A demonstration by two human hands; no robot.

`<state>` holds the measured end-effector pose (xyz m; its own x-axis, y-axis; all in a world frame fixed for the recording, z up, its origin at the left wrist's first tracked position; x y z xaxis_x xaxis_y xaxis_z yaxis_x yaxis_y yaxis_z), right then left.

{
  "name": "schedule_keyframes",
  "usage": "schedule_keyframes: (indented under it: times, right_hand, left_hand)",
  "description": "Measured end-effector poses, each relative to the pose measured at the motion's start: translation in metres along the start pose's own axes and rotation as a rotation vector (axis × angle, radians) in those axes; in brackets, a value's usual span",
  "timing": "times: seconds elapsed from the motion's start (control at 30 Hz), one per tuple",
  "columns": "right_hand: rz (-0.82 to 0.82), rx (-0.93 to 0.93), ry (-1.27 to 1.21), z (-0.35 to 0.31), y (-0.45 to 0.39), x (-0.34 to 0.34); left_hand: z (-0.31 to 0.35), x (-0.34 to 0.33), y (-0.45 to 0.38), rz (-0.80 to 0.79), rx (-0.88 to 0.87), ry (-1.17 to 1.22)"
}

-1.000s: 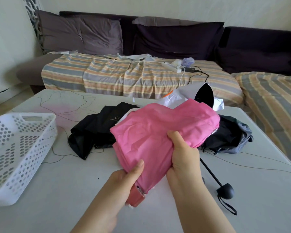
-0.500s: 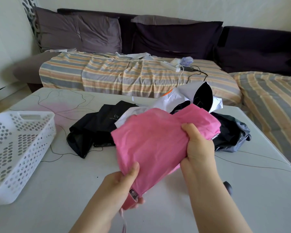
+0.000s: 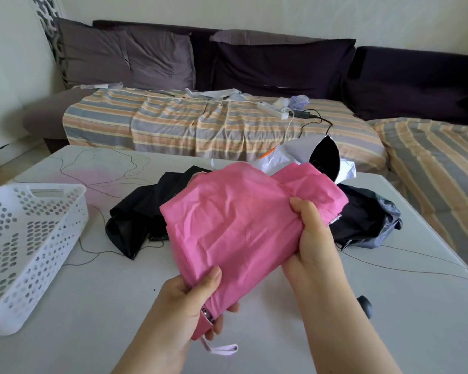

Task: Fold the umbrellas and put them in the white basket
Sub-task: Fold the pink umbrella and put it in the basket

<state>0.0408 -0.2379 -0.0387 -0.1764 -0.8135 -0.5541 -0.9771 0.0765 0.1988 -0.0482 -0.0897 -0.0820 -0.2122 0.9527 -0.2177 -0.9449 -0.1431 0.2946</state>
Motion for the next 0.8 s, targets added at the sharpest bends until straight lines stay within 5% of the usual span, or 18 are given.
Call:
schedule_keyframes:
  times: [0.17, 0.4, 0.8]
  right_hand:
    - [-0.041, 0.145, 0.146, -0.01, 0.0, -0.001]
    - [-0.042, 0.447, 0.494, -0.028, -0.004, 0.007]
    - [-0.348, 0.314, 0.525, -0.046, -0.003, 0.016]
  left_hand:
    - [0.002, 0.012, -0.007, 0.128, -0.07, 0.052]
    - [0.008, 0.019, -0.008, 0.108, -0.127, 0.012]
    - [0.013, 0.033, -0.008, 0.124, -0.167, -0.054]
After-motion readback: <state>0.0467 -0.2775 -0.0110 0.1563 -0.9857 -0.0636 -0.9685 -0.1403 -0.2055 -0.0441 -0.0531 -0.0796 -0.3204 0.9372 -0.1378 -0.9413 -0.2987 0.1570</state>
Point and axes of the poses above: each hand's wrist, its own y-axis away from the middle knuckle, its own x-axis out of the back of the hand, z = x × y, the point moved 5 cm from there along -y, towards the middle knuckle, and after that the axes turned 5 degrees about y, right-handed, at the moved point
